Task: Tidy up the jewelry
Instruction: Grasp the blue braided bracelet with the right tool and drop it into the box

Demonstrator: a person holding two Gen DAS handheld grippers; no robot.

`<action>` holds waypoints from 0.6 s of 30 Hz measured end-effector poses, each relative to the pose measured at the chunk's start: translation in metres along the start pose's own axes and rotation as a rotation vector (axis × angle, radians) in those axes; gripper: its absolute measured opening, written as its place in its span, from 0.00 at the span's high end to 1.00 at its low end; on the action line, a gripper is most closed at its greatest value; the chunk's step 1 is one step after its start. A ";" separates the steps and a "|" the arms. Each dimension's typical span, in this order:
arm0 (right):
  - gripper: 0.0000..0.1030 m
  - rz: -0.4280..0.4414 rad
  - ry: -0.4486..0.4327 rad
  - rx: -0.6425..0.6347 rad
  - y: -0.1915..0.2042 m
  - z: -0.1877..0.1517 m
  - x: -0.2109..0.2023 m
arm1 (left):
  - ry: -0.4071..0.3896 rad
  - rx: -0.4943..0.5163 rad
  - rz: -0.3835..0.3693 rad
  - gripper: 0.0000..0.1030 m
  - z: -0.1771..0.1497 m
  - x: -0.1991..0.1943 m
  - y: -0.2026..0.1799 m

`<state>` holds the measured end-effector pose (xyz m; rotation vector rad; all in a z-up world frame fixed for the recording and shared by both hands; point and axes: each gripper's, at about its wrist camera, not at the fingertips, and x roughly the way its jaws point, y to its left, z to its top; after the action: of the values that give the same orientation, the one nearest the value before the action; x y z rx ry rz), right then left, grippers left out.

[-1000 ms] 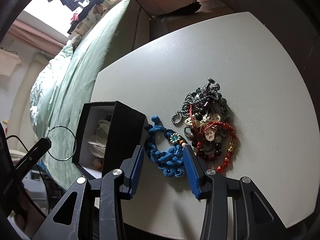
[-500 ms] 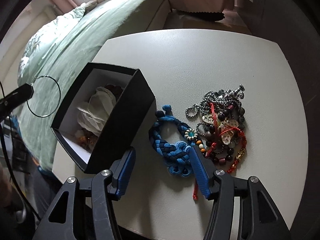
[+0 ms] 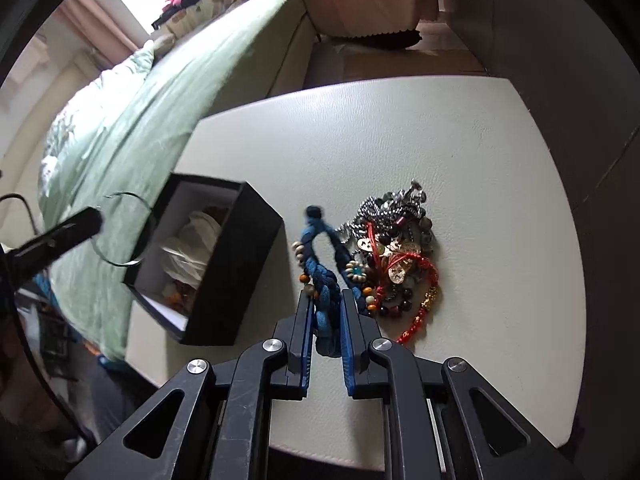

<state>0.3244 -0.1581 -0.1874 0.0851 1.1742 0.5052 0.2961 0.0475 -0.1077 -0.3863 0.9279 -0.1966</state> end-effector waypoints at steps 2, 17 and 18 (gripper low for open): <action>0.87 0.031 -0.019 0.014 0.000 0.000 -0.010 | 0.007 -0.006 -0.003 0.98 0.003 0.004 -0.004; 0.87 0.206 -0.093 -0.016 0.049 0.022 -0.038 | -0.034 -0.088 0.062 0.31 0.000 -0.029 0.035; 0.87 0.216 -0.092 -0.023 0.055 0.025 -0.037 | -0.040 -0.094 0.066 0.31 0.000 -0.033 0.039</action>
<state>0.3173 -0.1205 -0.1281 0.2149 1.0744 0.6973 0.2770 0.0939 -0.0994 -0.4438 0.9112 -0.0847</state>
